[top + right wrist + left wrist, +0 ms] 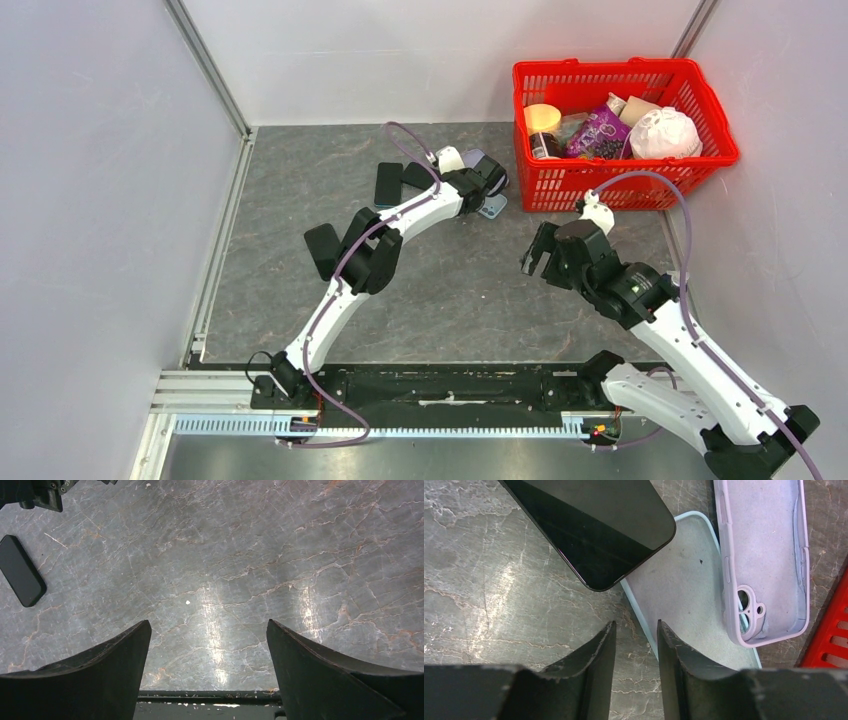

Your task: Put the phone into the phone case

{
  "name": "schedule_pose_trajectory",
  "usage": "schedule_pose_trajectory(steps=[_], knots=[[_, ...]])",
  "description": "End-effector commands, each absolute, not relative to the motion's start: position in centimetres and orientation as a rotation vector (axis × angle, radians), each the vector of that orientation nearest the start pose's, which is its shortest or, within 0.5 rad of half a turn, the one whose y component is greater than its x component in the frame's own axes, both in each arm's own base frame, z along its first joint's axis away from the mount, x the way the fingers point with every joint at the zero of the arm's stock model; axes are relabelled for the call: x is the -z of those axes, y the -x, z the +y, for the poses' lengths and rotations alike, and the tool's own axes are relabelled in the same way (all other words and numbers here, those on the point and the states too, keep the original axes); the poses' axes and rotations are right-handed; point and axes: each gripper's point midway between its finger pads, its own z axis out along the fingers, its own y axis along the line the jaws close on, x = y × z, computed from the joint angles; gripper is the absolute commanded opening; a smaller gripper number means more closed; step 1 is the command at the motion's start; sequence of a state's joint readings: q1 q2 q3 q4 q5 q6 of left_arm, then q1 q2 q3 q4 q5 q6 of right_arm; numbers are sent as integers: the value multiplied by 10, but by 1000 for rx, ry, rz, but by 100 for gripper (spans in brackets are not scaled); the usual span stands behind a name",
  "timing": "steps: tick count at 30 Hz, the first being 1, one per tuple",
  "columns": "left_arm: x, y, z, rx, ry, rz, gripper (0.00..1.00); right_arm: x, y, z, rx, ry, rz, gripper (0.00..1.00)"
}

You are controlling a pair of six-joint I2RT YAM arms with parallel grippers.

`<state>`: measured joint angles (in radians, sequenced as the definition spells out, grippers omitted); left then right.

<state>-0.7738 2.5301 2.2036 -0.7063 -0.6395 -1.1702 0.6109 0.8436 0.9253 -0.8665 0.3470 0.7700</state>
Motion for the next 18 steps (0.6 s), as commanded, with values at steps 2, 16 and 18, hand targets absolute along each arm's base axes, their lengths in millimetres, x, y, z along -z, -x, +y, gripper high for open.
schedule_pose_trajectory(steps=[2, 16, 18], knots=[[-29, -484, -358, 43, 664, 2200, 35, -203, -215, 105, -293, -381, 2252, 93], [-43, -432, -353, 140, 366, 2386, 2, -199, -226, 117, -284, -336, 2288, 93], [-47, -418, -345, 153, 326, 2407, 2, -197, -229, 120, -286, -329, 2298, 93]])
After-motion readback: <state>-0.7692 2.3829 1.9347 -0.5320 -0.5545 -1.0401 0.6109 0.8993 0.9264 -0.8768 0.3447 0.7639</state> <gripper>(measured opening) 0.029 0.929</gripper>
